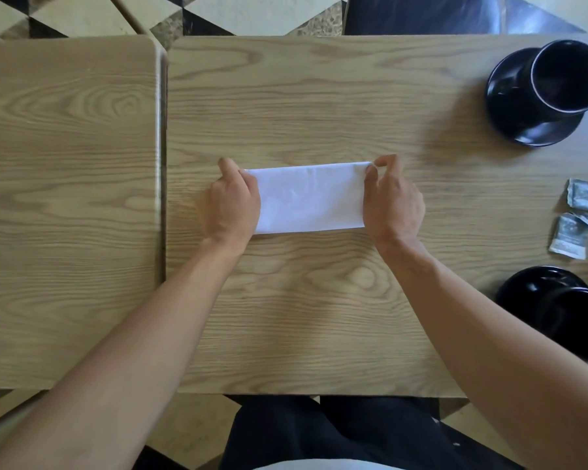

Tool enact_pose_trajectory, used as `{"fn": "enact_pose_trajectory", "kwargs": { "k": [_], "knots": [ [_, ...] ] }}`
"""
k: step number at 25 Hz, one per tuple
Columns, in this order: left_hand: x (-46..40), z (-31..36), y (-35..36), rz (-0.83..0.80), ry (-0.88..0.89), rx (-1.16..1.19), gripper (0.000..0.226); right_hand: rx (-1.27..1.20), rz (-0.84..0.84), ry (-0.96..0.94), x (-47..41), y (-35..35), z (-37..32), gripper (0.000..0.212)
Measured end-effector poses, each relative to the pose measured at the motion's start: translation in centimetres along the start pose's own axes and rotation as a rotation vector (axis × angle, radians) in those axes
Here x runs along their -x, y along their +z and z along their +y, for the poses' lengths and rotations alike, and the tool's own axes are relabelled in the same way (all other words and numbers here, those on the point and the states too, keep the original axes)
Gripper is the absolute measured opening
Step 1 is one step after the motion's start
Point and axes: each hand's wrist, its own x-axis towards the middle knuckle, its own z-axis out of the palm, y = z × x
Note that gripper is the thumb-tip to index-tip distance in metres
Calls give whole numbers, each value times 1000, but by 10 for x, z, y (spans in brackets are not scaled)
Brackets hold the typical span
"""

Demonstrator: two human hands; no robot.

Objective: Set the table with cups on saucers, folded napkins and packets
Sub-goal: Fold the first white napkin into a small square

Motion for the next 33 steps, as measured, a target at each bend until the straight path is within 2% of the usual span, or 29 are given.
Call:
{"fn": "enact_pose_trajectory", "kwargs": {
  "k": [3,6,8,10,13,16,22,29,31,33],
  "knots": [
    [5,-7,-7,59,6,86,20,-84,100,-3,1,-7,-2,35],
    [12,1,-8,214,232,61,23,-23,200,-216,7,-7,-19,37],
    [19,18,2,197,450,4,32,14,104,-493,20,4,-36,38],
    [29,29,14,26,523,-53,46,81,-68,-654,30,17,-41,46],
    [34,18,26,-141,498,-161,60,263,-199,-632,25,26,-19,60],
    [32,5,30,-147,540,-212,70,347,-186,-678,15,27,1,73],
    [30,-4,34,-114,447,-198,88,312,-195,-617,-4,22,31,85],
    [29,-2,25,-153,455,-167,92,321,-273,-574,-3,10,20,84],
    [30,-3,14,-142,416,-67,85,237,-212,-574,-3,2,10,75],
    [36,-7,2,-55,438,-29,75,159,-126,-563,-8,-4,-2,57]
  ]
}}
